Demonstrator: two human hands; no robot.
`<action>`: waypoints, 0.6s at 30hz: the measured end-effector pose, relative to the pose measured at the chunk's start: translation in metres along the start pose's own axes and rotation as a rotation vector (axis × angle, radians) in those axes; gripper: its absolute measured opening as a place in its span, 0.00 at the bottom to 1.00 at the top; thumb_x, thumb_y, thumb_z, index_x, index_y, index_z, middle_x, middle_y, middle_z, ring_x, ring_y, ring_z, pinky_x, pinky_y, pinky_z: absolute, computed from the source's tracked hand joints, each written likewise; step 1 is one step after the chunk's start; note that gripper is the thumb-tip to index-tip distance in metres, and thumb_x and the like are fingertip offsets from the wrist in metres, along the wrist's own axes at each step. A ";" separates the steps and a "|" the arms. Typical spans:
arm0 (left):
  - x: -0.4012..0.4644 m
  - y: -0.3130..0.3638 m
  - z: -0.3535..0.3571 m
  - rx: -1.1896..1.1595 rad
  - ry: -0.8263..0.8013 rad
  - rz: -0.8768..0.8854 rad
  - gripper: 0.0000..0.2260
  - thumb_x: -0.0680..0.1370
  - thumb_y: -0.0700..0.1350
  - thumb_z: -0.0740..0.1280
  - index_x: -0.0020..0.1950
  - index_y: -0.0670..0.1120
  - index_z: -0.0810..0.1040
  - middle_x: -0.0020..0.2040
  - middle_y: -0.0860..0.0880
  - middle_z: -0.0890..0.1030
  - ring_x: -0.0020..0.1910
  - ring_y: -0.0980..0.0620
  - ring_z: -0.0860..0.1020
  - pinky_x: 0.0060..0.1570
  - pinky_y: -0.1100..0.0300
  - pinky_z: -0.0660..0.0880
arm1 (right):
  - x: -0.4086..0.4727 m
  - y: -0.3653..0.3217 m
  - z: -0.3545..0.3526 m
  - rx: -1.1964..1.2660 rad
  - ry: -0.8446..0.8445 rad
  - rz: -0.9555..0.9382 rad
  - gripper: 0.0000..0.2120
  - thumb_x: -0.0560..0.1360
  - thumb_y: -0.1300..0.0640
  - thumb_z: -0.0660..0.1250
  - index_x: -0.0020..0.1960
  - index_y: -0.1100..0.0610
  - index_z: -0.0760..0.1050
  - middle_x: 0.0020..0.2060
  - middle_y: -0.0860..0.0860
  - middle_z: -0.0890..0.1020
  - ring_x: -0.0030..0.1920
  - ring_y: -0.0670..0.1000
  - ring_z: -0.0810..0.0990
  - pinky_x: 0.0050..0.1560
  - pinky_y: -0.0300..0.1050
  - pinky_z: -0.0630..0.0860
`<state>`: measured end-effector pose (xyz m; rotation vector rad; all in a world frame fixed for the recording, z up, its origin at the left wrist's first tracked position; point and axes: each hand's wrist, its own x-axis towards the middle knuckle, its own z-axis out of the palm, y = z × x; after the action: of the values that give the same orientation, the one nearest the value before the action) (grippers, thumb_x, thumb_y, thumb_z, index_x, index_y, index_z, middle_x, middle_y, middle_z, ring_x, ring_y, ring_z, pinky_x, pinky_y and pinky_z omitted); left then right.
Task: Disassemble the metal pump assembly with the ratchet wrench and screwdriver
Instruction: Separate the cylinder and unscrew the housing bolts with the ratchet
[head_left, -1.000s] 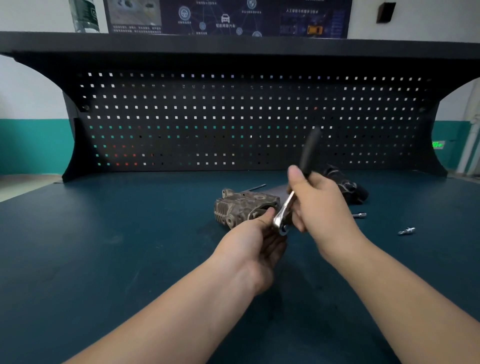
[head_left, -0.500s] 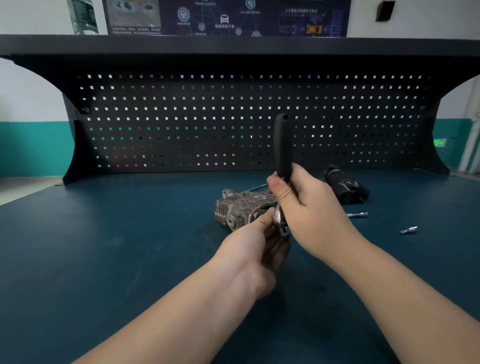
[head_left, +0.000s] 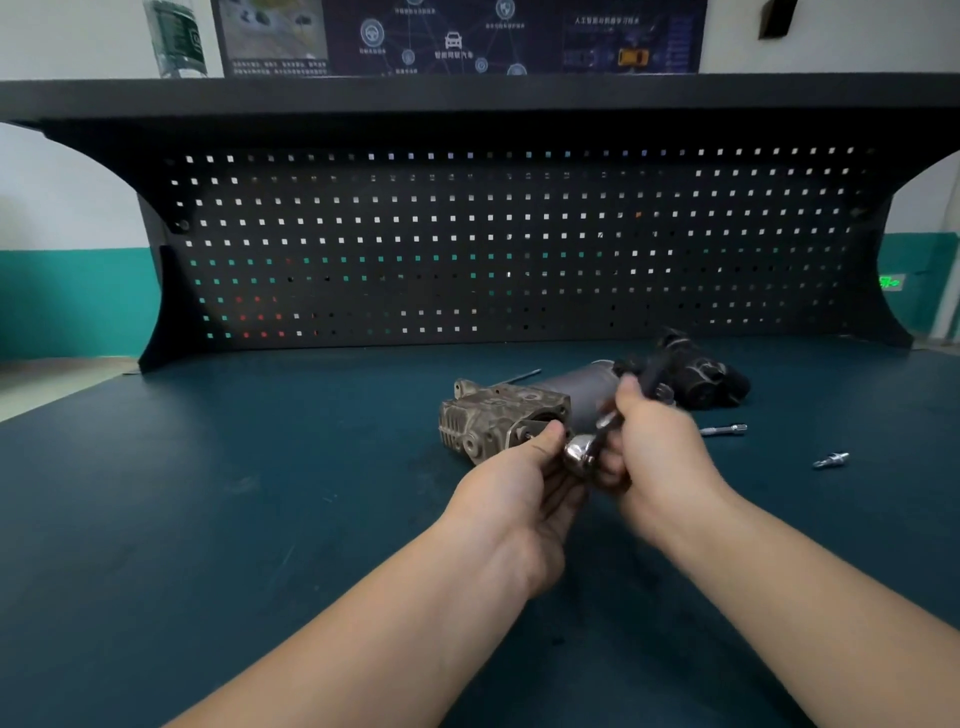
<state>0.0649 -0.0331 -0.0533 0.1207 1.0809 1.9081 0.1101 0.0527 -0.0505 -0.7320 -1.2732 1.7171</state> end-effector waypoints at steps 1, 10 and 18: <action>0.000 0.000 0.001 -0.007 0.003 -0.011 0.07 0.76 0.43 0.69 0.43 0.39 0.80 0.36 0.45 0.81 0.36 0.52 0.78 0.34 0.64 0.77 | 0.000 -0.004 -0.002 -0.195 -0.026 -0.252 0.15 0.81 0.47 0.56 0.42 0.54 0.72 0.16 0.43 0.69 0.18 0.41 0.66 0.26 0.39 0.62; -0.001 0.002 -0.001 0.005 -0.023 -0.013 0.07 0.75 0.43 0.70 0.41 0.40 0.80 0.37 0.46 0.81 0.37 0.52 0.79 0.36 0.64 0.78 | -0.015 -0.015 -0.003 -0.637 -0.210 -0.779 0.13 0.80 0.45 0.58 0.40 0.49 0.71 0.26 0.39 0.76 0.29 0.41 0.73 0.32 0.35 0.67; -0.002 0.001 0.001 -0.014 -0.022 0.010 0.08 0.75 0.41 0.69 0.38 0.39 0.79 0.30 0.46 0.81 0.29 0.53 0.78 0.30 0.66 0.77 | -0.002 -0.009 -0.007 0.303 -0.048 0.400 0.17 0.82 0.54 0.54 0.35 0.55 0.64 0.15 0.46 0.61 0.14 0.43 0.58 0.18 0.30 0.56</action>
<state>0.0666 -0.0342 -0.0513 0.1386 1.0543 1.9186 0.1197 0.0553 -0.0437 -0.8038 -0.9061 2.2020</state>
